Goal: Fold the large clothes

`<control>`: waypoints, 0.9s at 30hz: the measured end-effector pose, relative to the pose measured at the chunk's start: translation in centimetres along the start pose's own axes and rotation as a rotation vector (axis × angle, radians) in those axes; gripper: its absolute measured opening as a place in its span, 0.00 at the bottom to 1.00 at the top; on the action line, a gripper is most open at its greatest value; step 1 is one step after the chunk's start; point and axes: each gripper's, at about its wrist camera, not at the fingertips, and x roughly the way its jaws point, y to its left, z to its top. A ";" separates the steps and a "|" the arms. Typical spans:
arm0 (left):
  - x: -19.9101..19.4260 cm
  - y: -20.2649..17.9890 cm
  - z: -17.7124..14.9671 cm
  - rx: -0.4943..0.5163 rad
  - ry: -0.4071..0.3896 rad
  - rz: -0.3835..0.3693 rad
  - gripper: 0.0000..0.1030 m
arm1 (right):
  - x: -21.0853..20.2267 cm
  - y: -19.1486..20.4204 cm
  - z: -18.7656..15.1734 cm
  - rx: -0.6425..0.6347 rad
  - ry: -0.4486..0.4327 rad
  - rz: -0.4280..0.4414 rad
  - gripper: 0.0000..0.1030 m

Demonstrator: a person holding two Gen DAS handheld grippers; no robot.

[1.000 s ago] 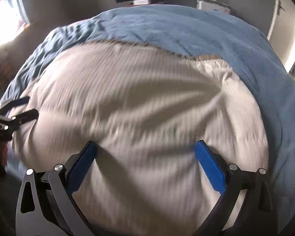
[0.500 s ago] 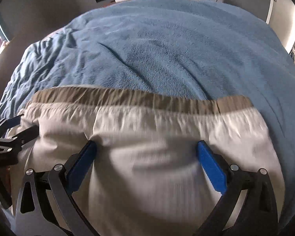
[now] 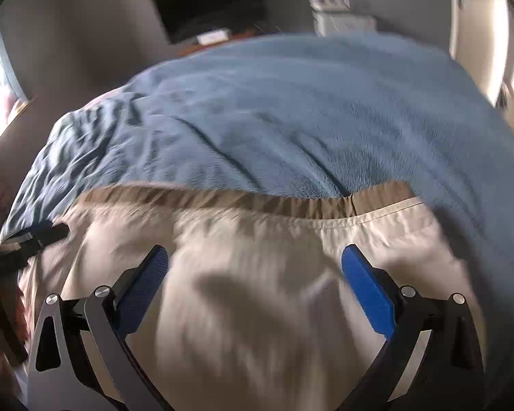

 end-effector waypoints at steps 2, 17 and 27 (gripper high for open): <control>-0.4 0.7 -1.0 0.043 -0.002 0.060 0.94 | 0.1 1.0 -0.6 -0.070 0.034 -0.007 0.94; -2.3 13.5 -4.6 -0.350 0.146 0.159 0.93 | -2.8 -9.0 -1.8 0.208 0.106 -0.184 0.92; -9.7 -1.0 -11.8 0.059 0.134 0.032 0.93 | -10.1 3.1 -11.2 -0.148 0.100 -0.012 0.93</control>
